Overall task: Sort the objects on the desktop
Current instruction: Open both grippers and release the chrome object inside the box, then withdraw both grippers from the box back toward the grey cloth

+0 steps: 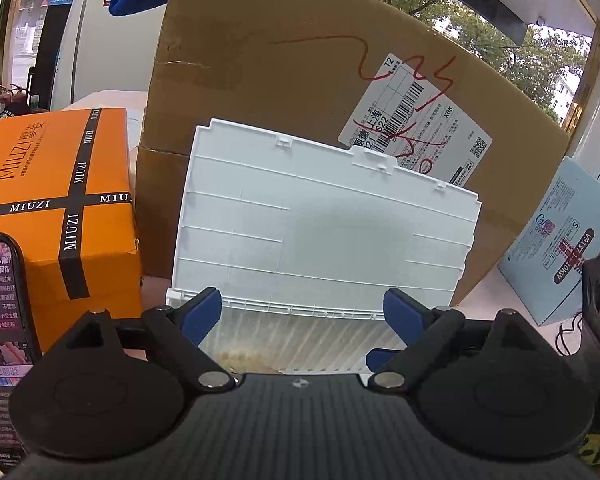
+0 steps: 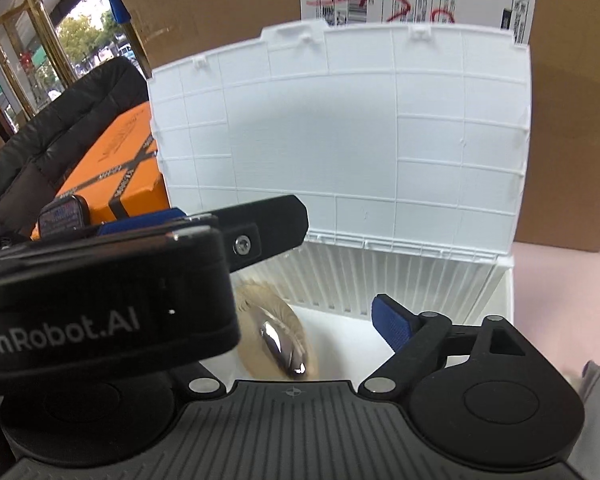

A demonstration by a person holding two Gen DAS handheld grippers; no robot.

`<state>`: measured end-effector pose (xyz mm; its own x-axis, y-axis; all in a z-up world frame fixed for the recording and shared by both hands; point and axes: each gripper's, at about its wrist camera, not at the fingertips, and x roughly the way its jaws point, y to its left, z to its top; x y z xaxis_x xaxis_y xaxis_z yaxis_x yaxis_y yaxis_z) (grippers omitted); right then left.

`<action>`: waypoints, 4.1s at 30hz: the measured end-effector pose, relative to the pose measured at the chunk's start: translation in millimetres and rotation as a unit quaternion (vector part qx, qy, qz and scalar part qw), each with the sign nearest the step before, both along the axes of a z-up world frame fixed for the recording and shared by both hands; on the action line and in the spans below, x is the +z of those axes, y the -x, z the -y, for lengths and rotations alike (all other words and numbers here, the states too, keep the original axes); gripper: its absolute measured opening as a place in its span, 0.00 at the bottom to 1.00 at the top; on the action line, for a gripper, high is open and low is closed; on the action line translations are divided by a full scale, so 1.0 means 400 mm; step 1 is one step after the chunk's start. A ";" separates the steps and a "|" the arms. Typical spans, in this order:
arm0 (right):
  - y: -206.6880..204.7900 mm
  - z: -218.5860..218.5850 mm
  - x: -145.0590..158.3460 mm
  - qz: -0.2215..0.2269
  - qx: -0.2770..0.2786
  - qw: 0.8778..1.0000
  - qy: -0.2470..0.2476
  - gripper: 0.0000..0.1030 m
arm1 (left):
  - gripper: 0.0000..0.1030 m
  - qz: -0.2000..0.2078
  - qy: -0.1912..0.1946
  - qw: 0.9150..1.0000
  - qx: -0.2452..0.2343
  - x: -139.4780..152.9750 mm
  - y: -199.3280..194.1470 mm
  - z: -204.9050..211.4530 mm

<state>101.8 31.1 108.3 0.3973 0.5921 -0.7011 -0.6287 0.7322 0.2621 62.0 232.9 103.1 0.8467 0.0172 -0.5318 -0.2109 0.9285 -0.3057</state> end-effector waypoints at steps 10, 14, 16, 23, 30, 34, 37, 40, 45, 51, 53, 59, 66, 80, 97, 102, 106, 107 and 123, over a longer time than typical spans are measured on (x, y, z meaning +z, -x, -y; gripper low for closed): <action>-0.021 0.088 -0.023 0.022 -0.024 0.998 -0.051 0.96 | 1.00 0.020 0.010 1.000 0.011 0.007 0.013 -0.010; -0.039 0.095 -0.035 0.030 -0.030 0.997 -0.061 0.96 | 1.00 0.021 0.014 1.000 0.012 0.010 0.013 -0.010; -0.038 0.068 -0.041 0.037 -0.028 0.997 -0.061 0.96 | 1.00 0.021 0.017 1.000 0.013 0.010 0.012 -0.012; 0.006 -0.083 -0.032 0.074 -0.047 0.993 -0.082 0.97 | 1.00 0.028 0.028 0.999 -0.005 0.009 0.018 -0.006; 0.121 0.006 -0.007 0.228 -0.057 0.966 -0.105 1.00 | 1.00 0.059 0.003 0.998 -0.035 0.023 0.040 0.051; 0.156 0.044 -0.025 0.283 -0.070 0.950 -0.116 1.00 | 1.00 0.072 -0.005 0.996 -0.057 0.033 0.057 0.089; 0.167 0.082 -0.036 0.300 -0.092 0.940 -0.137 1.00 | 1.00 0.090 -0.007 0.993 -0.075 0.035 0.073 0.122; 0.183 0.151 -0.048 0.304 -0.115 0.933 -0.156 1.00 | 1.00 0.109 -0.011 0.988 -0.107 0.029 0.089 0.161; 0.199 0.249 -0.083 0.301 -0.143 0.927 -0.171 1.00 | 1.00 0.134 -0.028 0.978 -0.160 0.002 0.111 0.233; 0.227 0.325 -0.124 0.309 -0.196 0.916 -0.165 1.00 | 1.00 0.172 -0.042 0.961 -0.211 -0.038 0.155 0.303; 0.235 0.338 -0.136 0.309 -0.215 0.912 -0.165 1.00 | 1.00 0.178 -0.026 0.958 -0.222 -0.051 0.164 0.307; 0.218 0.390 -0.175 0.273 -0.255 0.914 -0.157 1.00 | 1.00 0.177 -0.003 0.958 -0.225 -0.095 0.170 0.311; 0.241 0.409 -0.199 0.326 -0.322 0.879 -0.128 1.00 | 1.00 0.200 -0.064 0.944 -0.255 -0.155 0.197 0.366; 0.277 0.371 -0.212 0.379 -0.305 0.869 -0.095 1.00 | 1.00 0.175 -0.120 0.929 -0.302 -0.201 0.200 0.413; 0.120 0.489 -0.205 0.345 -0.321 0.877 -0.090 1.00 | 1.00 0.101 -0.106 0.943 -0.298 -0.225 0.137 0.415; 0.080 0.515 -0.214 0.294 -0.329 0.894 -0.082 1.00 | 1.00 0.095 -0.110 0.943 -0.299 -0.228 0.133 0.420; 0.074 0.527 -0.223 0.291 -0.340 0.891 -0.072 1.00 | 1.00 0.087 -0.114 0.943 -0.301 -0.230 0.127 0.424; 0.076 0.530 -0.223 0.298 -0.346 0.887 -0.067 1.00 | 1.00 0.086 -0.115 0.943 -0.301 -0.231 0.126 0.425; 0.024 0.526 -0.246 0.232 -0.331 0.914 -0.031 1.00 | 1.00 0.116 -0.172 0.936 -0.284 -0.195 0.160 0.493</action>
<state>92.2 -179.4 10.0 0.9289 0.1472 -0.3397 -0.1072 0.9852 0.1337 -1.9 35.5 25.0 0.8628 -0.3348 -0.3789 0.3822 0.9225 0.0551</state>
